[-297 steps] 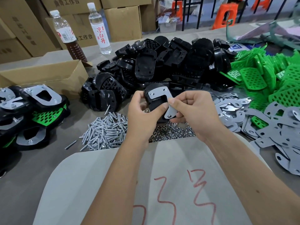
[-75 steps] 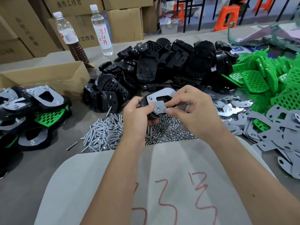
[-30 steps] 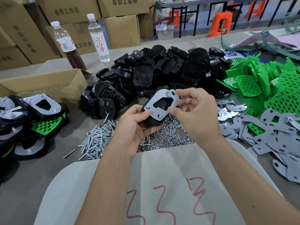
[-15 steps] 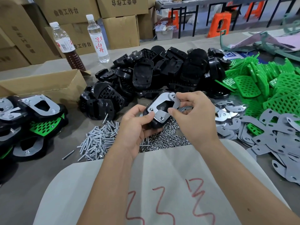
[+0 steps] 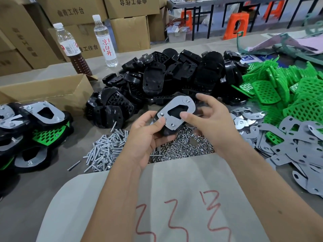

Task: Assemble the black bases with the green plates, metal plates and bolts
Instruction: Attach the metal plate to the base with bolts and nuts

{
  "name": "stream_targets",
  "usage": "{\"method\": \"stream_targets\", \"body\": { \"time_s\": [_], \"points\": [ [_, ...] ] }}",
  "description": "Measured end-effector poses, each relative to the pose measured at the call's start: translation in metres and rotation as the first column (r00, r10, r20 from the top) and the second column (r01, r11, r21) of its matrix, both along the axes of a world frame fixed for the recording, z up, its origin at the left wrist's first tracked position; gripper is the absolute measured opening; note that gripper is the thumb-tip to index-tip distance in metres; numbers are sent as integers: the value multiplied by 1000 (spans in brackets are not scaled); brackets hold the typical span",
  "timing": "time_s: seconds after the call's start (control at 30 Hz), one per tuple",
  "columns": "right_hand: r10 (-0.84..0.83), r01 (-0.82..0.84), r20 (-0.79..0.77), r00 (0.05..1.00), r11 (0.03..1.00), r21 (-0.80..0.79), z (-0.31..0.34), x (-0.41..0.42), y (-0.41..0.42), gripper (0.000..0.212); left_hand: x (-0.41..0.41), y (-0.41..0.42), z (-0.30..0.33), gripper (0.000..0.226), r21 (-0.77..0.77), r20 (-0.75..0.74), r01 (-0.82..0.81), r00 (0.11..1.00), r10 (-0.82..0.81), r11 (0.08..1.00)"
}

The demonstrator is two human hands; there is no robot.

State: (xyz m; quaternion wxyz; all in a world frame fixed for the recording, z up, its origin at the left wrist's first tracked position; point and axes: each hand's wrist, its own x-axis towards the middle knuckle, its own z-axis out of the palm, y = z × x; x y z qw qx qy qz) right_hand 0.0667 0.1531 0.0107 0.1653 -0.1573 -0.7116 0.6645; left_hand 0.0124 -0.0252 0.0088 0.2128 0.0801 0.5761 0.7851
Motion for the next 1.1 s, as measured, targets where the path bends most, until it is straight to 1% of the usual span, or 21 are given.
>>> {"method": "stream_targets", "body": {
  "time_s": [0.03,0.07,0.1,0.13,0.2,0.33,0.5,0.63,0.8,0.87,0.93,0.97,1.0,1.03,1.07,1.1],
  "points": [
    [84,-84,3,996,994,-66,-1,0,3,47,0,0,0,11,-8,-8,9,1000,-9,1000],
    [130,-130,-6,991,988,-77,-2,-1,5,33,0,0,-1,11,-20,-16,13,1000,-13,1000],
    [137,-138,-17,990,988,-64,-4,-1,7,21,1,1,-1,11,-30,-21,15,1000,-15,999],
    [122,-123,-28,992,991,-57,-6,-1,7,16,1,1,-2,11,-32,-21,13,1000,-13,999],
    [87,-90,-47,995,994,-59,-8,-1,5,17,1,2,-4,13,-24,-22,3,1000,-4,1000],
    [105,-113,-83,991,988,-102,-6,0,2,19,0,0,-5,17,-41,-50,-6,999,4,999],
    [88,-94,-80,993,992,-78,-6,1,0,24,-1,0,-6,19,-46,-54,-11,999,9,999],
    [75,-85,-92,993,991,-107,-6,0,0,23,1,0,-5,24,-36,-67,-15,998,12,999],
    [99,-114,-106,989,983,-146,-7,-1,-1,22,0,3,-4,20,-31,-47,-53,998,51,998],
    [73,-93,-135,988,985,-143,-6,-2,-2,17,-1,3,-4,16,-20,-33,-79,996,78,997],
    [35,-55,-151,988,990,-131,-5,-2,1,20,-3,3,-5,14,-16,-30,-125,992,125,992],
    [19,-32,-143,990,996,-86,-5,-2,2,21,-4,3,-6,12,-18,-35,-148,988,148,989],
    [5,-2,-124,992,1000,23,-5,-2,4,20,-6,2,-6,11,-23,-45,-170,985,169,985],
    [-5,25,-104,995,980,196,-6,0,7,18,-6,2,-7,10,-30,-57,-190,980,188,981],
    [4,30,-84,996,916,399,-7,0,9,15,-7,1,-8,9,-38,-71,-209,976,206,977],
    [39,-5,-46,998,817,576,-7,1,10,11,-7,1,-8,8,-47,-83,-225,972,221,973]
  ]
}}
